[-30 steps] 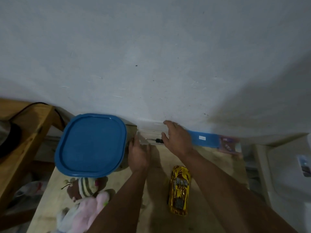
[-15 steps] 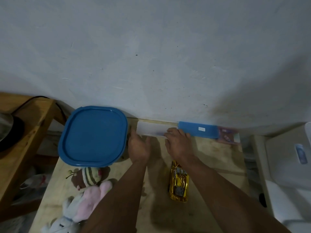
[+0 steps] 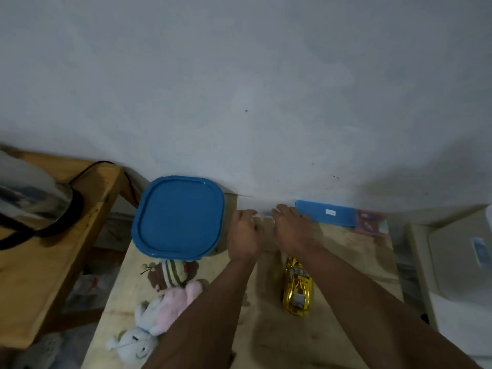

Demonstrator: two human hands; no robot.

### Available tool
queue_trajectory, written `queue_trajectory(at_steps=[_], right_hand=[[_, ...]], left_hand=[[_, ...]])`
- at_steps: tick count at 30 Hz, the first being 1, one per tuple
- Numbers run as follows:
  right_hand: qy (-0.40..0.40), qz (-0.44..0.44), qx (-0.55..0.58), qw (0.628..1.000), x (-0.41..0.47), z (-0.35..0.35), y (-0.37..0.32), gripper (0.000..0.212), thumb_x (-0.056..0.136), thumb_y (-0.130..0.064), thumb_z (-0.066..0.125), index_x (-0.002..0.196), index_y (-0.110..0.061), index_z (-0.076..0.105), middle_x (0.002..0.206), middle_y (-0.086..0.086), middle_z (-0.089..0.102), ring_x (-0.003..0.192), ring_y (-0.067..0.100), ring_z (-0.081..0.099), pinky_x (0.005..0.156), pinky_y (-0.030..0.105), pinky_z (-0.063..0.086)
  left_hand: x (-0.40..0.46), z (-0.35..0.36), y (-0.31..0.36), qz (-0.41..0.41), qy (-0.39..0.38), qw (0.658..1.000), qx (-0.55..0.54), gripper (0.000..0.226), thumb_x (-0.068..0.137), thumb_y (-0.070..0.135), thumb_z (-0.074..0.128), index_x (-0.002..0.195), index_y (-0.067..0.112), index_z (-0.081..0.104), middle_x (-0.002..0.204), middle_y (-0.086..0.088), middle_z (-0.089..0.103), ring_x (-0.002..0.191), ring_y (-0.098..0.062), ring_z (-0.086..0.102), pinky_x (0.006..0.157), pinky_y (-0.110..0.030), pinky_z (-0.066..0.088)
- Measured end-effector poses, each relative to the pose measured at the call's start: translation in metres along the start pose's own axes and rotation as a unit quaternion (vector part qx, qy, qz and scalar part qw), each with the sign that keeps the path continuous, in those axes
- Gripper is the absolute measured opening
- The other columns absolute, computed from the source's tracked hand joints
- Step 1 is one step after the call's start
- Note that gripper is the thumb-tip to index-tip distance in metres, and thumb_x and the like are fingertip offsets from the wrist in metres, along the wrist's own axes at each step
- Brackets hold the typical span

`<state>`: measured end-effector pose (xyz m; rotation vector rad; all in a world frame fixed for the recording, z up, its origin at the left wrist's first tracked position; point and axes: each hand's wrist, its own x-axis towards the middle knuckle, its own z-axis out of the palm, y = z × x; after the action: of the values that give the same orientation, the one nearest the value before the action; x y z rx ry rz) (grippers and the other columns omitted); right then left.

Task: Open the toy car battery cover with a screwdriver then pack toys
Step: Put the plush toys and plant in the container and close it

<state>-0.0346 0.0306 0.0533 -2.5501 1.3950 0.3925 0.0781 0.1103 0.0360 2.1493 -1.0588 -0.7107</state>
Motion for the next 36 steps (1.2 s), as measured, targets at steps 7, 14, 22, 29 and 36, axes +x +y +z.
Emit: queue_trajectory(at_steps=[7,14,22,29,36], right_hand=[[0.052,-0.135,0.076,0.986,-0.011,-0.026,-0.082,0.044,0.094,-0.017,0.053,0.137,-0.022,0.058,0.139,0.002,0.053,0.127,0.026,0.048,0.098,0.041,0.038],[-0.077,-0.242,-0.035,0.967,-0.006,-0.003,-0.162,0.067,0.096,-0.036,0.062,0.155,-0.025,0.032,0.166,0.010,0.015,0.152,0.029,0.016,0.120,0.054,0.023],[-0.103,-0.254,-0.139,0.952,0.003,-0.023,-0.186,0.053,0.090,-0.031,0.069,0.138,-0.015,0.054,0.152,0.021,0.037,0.126,0.037,0.046,0.099,0.047,0.048],[-0.136,-0.275,-0.185,0.933,0.004,-0.026,-0.197,0.057,0.086,-0.031,0.075,0.134,-0.008,0.055,0.152,0.030,0.037,0.118,0.039,0.055,0.098,0.047,0.051],[-0.067,-0.320,-0.199,0.924,-0.010,-0.033,-0.202,0.057,0.093,-0.033,0.062,0.138,-0.004,0.042,0.128,0.028,0.058,0.105,0.038,0.056,0.085,0.044,0.048]], left_hand=[[-0.011,-0.109,-0.042,0.073,0.133,0.987,0.059,0.017,0.096,0.016,0.064,0.111,0.013,0.073,0.110,-0.006,0.063,0.106,-0.027,0.057,0.081,-0.040,0.050],[-0.001,-0.180,-0.131,-0.145,0.175,0.973,0.041,0.045,0.103,0.016,0.054,0.147,0.012,0.054,0.149,-0.017,0.044,0.134,-0.040,0.045,0.110,-0.054,0.044],[0.005,-0.178,-0.169,-0.237,0.174,0.948,-0.124,0.040,0.107,0.015,0.047,0.145,0.015,0.061,0.143,-0.009,0.064,0.129,-0.031,0.060,0.107,-0.050,0.053],[0.011,-0.181,-0.178,-0.259,0.160,0.937,-0.173,0.041,0.104,0.009,0.051,0.143,0.017,0.063,0.143,-0.006,0.064,0.121,-0.027,0.065,0.100,-0.048,0.058],[0.018,-0.183,-0.188,-0.295,0.151,0.899,-0.287,0.040,0.103,0.001,0.053,0.140,0.014,0.064,0.129,-0.008,0.069,0.098,-0.023,0.068,0.092,-0.053,0.062]])
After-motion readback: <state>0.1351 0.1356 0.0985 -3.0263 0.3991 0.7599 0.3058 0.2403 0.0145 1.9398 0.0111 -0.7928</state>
